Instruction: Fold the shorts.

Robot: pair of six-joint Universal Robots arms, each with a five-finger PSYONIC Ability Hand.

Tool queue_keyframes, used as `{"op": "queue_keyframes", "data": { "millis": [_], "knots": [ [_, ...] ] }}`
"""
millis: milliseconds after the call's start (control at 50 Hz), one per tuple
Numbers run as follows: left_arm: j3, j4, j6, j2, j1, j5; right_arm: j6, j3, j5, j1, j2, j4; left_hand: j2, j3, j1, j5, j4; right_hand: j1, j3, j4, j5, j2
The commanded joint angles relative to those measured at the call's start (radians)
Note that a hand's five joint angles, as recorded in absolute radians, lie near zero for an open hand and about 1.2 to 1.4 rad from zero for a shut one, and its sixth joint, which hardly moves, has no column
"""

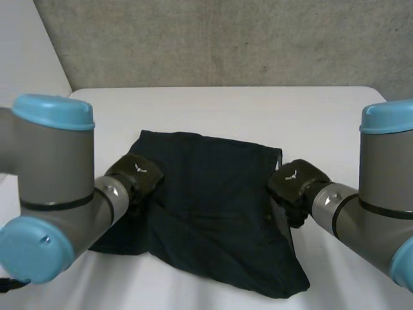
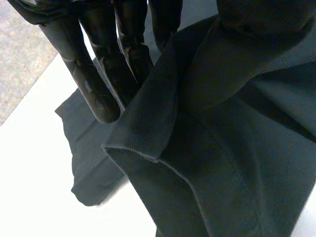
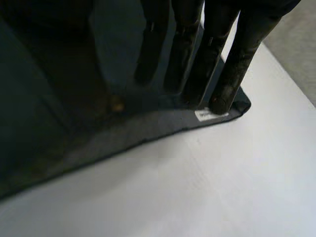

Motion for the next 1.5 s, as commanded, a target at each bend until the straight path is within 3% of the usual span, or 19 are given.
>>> {"op": "queue_keyframes", "data": {
  "millis": [20, 180, 320, 380, 440, 460, 480, 520, 700, 780, 880, 960, 1100, 1120, 1180, 1200, 1240, 1340, 1500],
  "knots": [
    [0.048, -0.02, -0.043, -0.01, -0.001, 0.003, 0.198, 0.144, -0.069, -0.033, -0.134, -0.019, 0.196, 0.201, 0.271, 0.218, 0.2, -0.235, -0.346, -0.349, -0.359, -0.328],
    [0.093, -0.02, -0.043, -0.015, 0.0, -0.002, 0.244, 0.296, -0.114, -0.036, -0.243, 0.003, 0.196, 0.201, 0.271, 0.218, 0.2, -0.235, -0.346, -0.349, -0.359, -0.328],
    [0.11, -0.017, -0.045, -0.018, 0.029, -0.002, 0.269, 0.436, -0.127, -0.026, -0.249, -0.021, 0.196, 0.201, 0.271, 0.218, 0.2, -0.232, -0.343, -0.346, -0.356, -0.325],
    [0.123, -0.016, -0.054, -0.021, 0.042, -0.002, 0.307, 0.472, -0.135, -0.022, -0.237, -0.101, 0.196, 0.201, 0.271, 0.218, 0.2, -0.118, -0.229, -0.232, -0.242, -0.211],
    [0.14, -0.014, -0.074, -0.027, 0.045, 0.0, 0.336, 0.476, -0.126, -0.021, -0.199, -0.18, 0.196, 0.201, 0.271, 0.218, 0.2, 0.204, 0.093, 0.09, 0.08, 0.111],
    [0.146, -0.014, -0.08, -0.032, 0.045, 0.0, 0.338, 0.47, -0.127, -0.019, -0.18, -0.193, 0.196, 0.201, 0.271, 0.218, 0.2, 0.374, 0.263, 0.26, 0.25, 0.281],
    [0.152, -0.014, -0.085, -0.039, 0.046, 0.0, 0.339, 0.453, -0.126, -0.021, -0.153, -0.208, 0.196, 0.201, 0.271, 0.218, 0.2, 0.73, 0.619, 0.617, 0.606, 0.637],
    [0.175, -0.014, -0.097, -0.062, 0.049, 0.0, 0.341, 0.424, -0.126, -0.021, -0.136, -0.214, 0.196, 0.201, 0.271, 0.218, 0.2, 0.759, 0.648, 0.646, 0.635, 0.666],
    [0.342, 0.046, -0.086, -0.188, 0.059, 0.004, 0.299, 0.088, -0.112, -0.022, -0.078, -0.242, 0.196, 0.201, 0.271, 0.218, 0.2, 0.759, 0.648, 0.646, 0.635, 0.666],
    [0.487, 0.104, -0.082, -0.3, 0.062, 0.004, 0.234, -0.119, -0.06, -0.016, 0.077, -0.21, 0.196, 0.201, 0.271, 0.218, 0.2, 0.759, 0.648, 0.646, 0.635, 0.666],
    [0.709, 0.153, -0.019, -0.47, 0.092, 0.007, 0.067, -0.455, 0.111, 0.011, 0.328, -0.165, 0.196, 0.201, 0.271, 0.218, 0.2, 0.759, 0.648, 0.646, 0.635, 0.666],
    [0.851, 0.208, 0.042, -0.591, 0.103, 0.007, -0.048, -0.666, 0.198, 0.019, 0.503, -0.17, 0.196, 0.201, 0.271, 0.218, 0.2, 0.759, 0.648, 0.646, 0.635, 0.666],
    [0.947, 0.32, 0.072, -0.728, 0.105, 0.004, -0.084, -0.834, 0.166, 0.024, 0.737, -0.297, 0.196, 0.201, 0.271, 0.218, 0.2, 0.759, 0.648, 0.646, 0.635, 0.666],
    [0.949, 0.355, 0.069, -0.746, 0.103, 0.004, -0.095, -0.834, 0.161, 0.027, 0.768, -0.324, 0.028, 0.033, 0.103, 0.049, 0.032, 0.202, 0.091, 0.089, 0.078, 0.109],
    [0.938, 0.386, 0.063, -0.76, 0.092, 0.003, -0.089, -0.833, 0.167, 0.043, 0.774, -0.348, -0.781, -0.776, -0.706, -0.76, -0.777, -0.462, -0.574, -0.576, -0.587, -0.556],
    [0.929, 0.389, 0.06, -0.762, 0.085, 0.007, -0.084, -0.828, 0.166, 0.047, 0.763, -0.349, -1.026, -1.021, -0.951, -1.004, -1.022, -0.462, -0.574, -0.576, -0.587, -0.556],
    [0.913, 0.386, 0.052, -0.759, 0.079, 0.012, -0.067, -0.812, 0.164, 0.047, 0.733, -0.348, -1.025, -1.02, -0.95, -1.003, -1.02, -0.462, -0.574, -0.576, -0.587, -0.556],
    [0.808, 0.375, 0.001, -0.664, 0.046, 0.018, 0.138, -0.637, 0.144, 0.037, 0.488, -0.345, -1.026, -1.021, -0.951, -1.004, -1.022, -0.462, -0.574, -0.576, -0.587, -0.556],
    [0.365, 0.371, -0.092, -0.301, 0.057, 0.026, 0.249, -0.284, 0.042, -0.013, 0.228, -0.211, -1.016, -1.011, -0.941, -0.995, -1.012, -0.462, -0.574, -0.576, -0.587, -0.556]
  ]
}}
